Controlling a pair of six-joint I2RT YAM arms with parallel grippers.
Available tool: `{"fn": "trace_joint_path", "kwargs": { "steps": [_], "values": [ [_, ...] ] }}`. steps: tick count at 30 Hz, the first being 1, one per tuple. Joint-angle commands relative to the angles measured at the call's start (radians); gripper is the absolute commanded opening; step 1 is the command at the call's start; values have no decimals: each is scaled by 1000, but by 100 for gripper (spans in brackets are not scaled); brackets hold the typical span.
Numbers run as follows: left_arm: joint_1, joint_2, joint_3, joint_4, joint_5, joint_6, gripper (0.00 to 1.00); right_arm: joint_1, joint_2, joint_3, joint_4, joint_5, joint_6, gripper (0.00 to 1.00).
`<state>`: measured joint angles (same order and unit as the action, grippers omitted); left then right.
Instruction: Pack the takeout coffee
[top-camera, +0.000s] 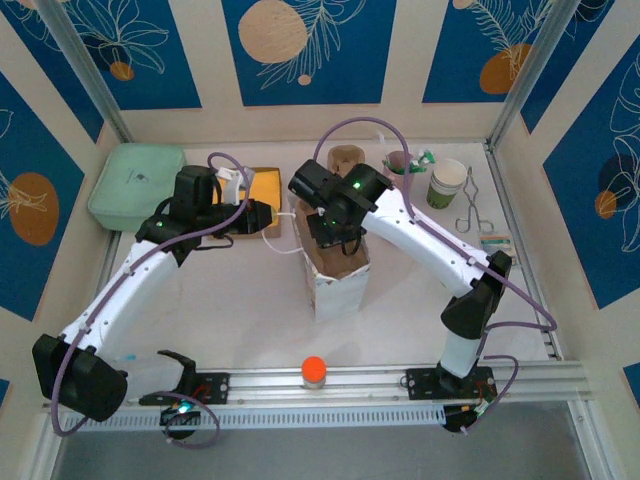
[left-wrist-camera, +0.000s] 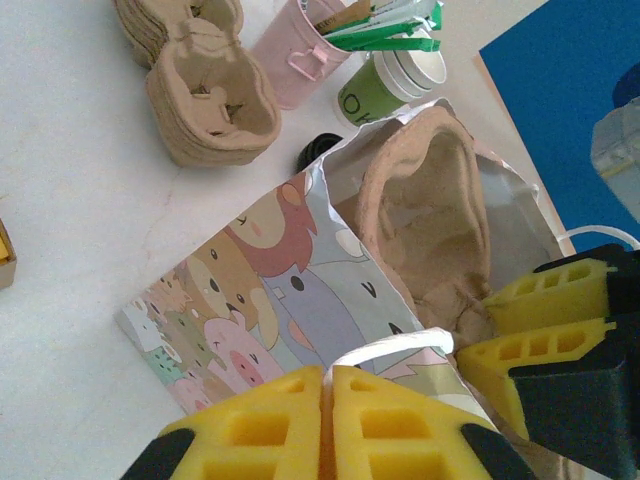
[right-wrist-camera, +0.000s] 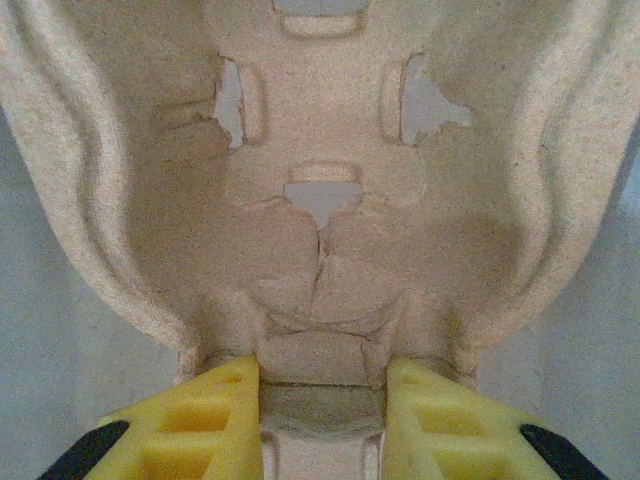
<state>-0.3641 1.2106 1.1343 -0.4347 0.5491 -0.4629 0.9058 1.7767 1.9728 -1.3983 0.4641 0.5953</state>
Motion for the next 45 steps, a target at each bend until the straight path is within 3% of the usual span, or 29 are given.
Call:
{"fn": "trace_joint_path", "kwargs": {
  "steps": [1,45],
  "values": [
    [6,-22,27,-1,7,12,10,5,-20,-20,-5,-37,23,28],
    [5,-103,-34,29,33,-38,10,-25,64,-280,184,-114,94,27]
  ]
}}
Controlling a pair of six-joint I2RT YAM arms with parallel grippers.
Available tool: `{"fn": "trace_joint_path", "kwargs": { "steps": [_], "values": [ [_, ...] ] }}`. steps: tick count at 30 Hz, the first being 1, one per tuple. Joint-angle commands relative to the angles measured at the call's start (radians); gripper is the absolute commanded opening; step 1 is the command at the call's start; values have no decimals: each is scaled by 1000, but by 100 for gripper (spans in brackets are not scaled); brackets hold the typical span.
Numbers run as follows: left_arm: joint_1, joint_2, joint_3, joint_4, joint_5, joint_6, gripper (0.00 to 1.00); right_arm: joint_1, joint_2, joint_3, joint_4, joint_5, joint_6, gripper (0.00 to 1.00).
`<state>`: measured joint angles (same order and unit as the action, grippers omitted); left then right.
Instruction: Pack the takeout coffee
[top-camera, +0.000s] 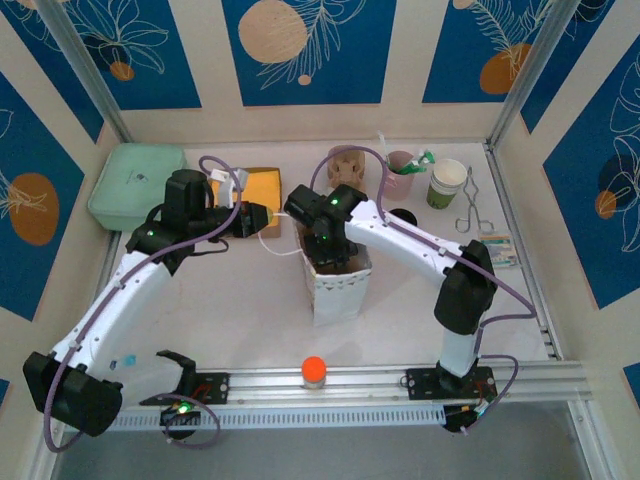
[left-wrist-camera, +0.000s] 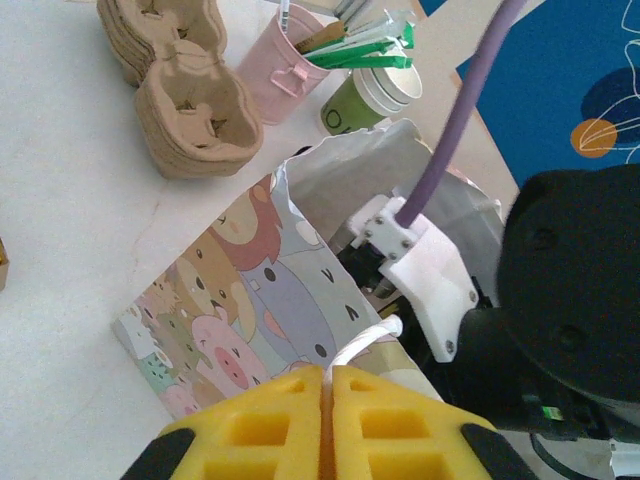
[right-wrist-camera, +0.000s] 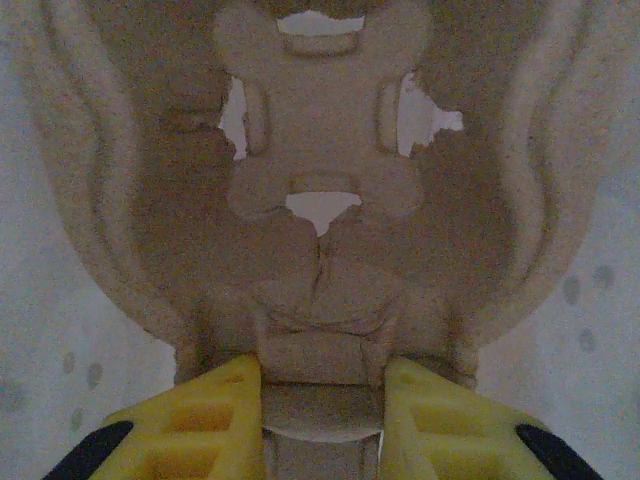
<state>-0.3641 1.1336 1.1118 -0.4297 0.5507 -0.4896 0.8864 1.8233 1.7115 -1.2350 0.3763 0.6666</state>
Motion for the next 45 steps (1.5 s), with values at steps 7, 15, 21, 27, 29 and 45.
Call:
{"fn": "trace_joint_path", "kwargs": {
  "steps": [7,15,21,27,29,45],
  "values": [
    [5,-37,-12,30,36,-21,10,-7,34,-51,51,-39,28,27],
    [4,-45,-6,31,35,-27,10,-7,42,-95,84,-49,39,26],
    [4,-51,-4,29,36,-27,10,-12,45,-132,114,-57,47,26],
    [5,-57,-4,23,36,-27,10,-21,46,-165,141,-66,59,25],
    [4,-58,-4,20,34,-27,10,-24,45,-177,151,-68,63,25],
    [5,-66,12,-3,32,-22,10,-38,71,-269,242,-86,86,25]
  ]
}}
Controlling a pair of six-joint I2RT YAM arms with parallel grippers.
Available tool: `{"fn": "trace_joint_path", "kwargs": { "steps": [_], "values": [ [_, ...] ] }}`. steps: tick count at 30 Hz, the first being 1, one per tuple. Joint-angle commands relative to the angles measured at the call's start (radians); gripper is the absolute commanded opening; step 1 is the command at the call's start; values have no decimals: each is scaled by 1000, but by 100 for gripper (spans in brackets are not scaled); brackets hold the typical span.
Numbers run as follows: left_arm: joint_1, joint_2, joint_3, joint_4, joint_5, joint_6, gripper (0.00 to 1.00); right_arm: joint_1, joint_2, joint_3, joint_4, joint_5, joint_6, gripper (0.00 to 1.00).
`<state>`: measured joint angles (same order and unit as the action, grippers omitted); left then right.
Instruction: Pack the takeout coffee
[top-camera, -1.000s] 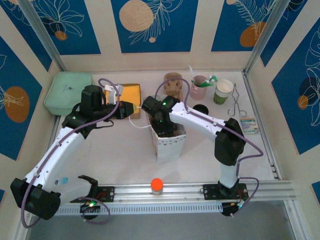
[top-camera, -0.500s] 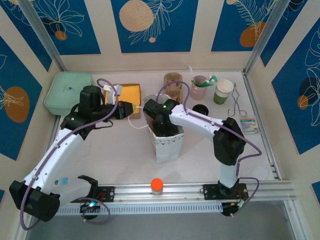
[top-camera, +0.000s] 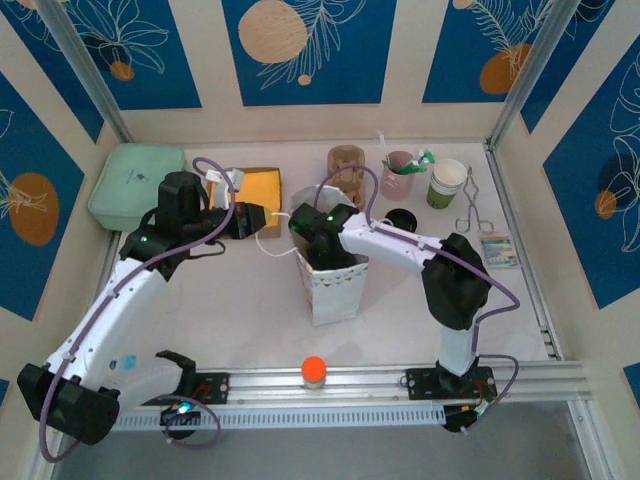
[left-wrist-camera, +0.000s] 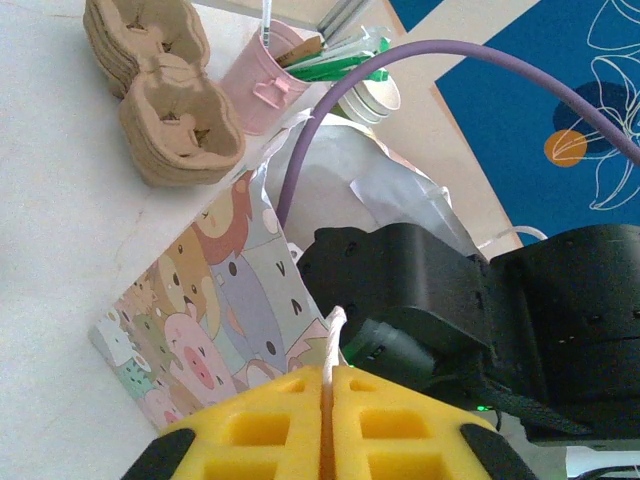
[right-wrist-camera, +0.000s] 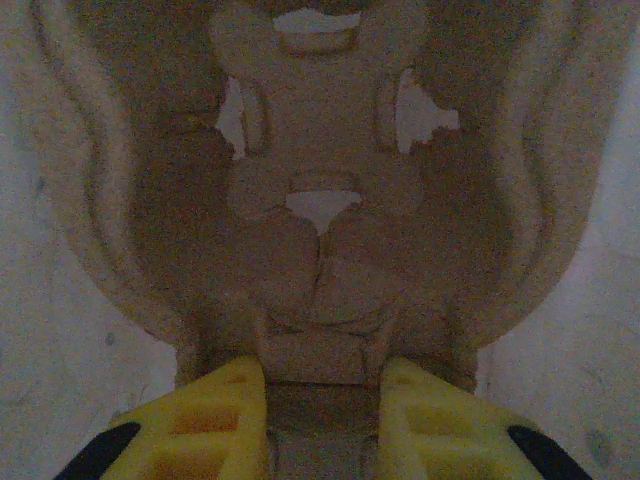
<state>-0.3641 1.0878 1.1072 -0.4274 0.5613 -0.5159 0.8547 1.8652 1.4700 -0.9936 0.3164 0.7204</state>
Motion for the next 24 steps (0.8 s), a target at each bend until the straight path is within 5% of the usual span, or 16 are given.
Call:
{"fn": "trace_joint_path", "kwargs": {
  "steps": [1,24],
  "values": [
    [5,-21,18,-7,21,4,10,-6,30,-32,6,-26,35,24],
    [4,-55,23,-28,16,2,10,13,102,-123,115,-24,73,24]
  ]
}}
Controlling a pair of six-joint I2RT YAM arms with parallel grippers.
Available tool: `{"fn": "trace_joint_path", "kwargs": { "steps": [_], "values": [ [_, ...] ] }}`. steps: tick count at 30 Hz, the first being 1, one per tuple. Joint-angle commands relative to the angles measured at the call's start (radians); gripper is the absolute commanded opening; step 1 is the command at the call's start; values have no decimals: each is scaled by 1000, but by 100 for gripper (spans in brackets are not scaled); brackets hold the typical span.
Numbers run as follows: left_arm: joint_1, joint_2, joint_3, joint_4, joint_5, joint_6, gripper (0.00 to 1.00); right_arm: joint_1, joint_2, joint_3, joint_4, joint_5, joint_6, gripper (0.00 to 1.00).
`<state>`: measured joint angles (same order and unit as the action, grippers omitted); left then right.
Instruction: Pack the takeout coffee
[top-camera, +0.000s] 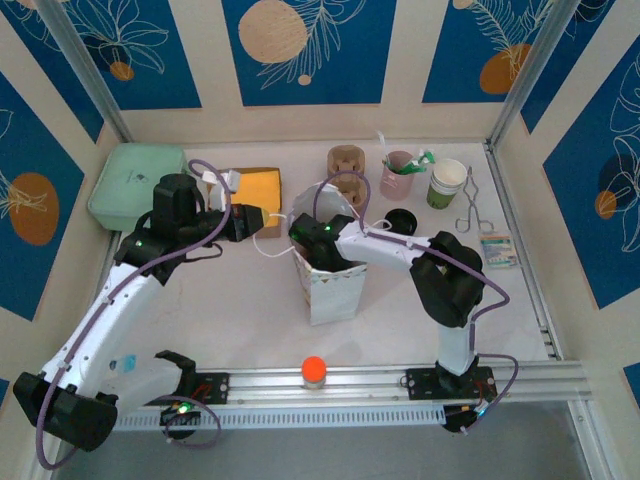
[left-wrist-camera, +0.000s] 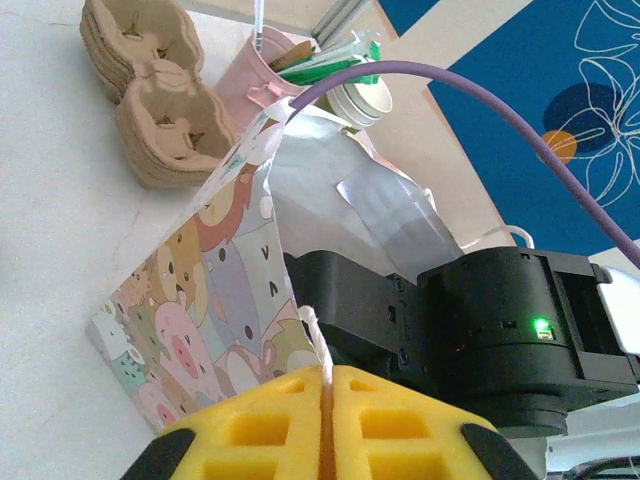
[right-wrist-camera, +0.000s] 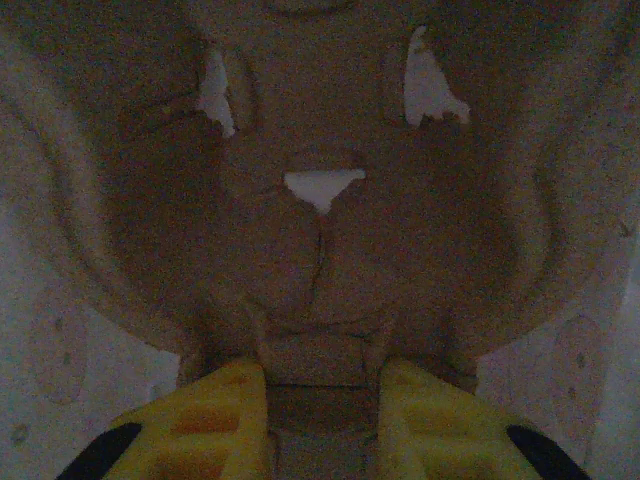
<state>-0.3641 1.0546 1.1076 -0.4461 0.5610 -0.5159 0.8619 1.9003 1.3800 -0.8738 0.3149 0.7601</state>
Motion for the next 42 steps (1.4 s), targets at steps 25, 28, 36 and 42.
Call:
{"fn": "trace_joint_path", "kwargs": {
  "steps": [25,28,36,42],
  "values": [
    [5,-23,42,-34,-10,22,11,49,-67,225,-291,60,3,74],
    [5,-24,42,-34,-11,24,11,55,-82,286,-340,75,-7,76],
    [5,-24,40,-28,-9,25,11,83,-119,482,-465,127,-32,77],
    [4,-24,30,-28,-8,28,11,88,-115,691,-572,183,-73,77]
  ]
}}
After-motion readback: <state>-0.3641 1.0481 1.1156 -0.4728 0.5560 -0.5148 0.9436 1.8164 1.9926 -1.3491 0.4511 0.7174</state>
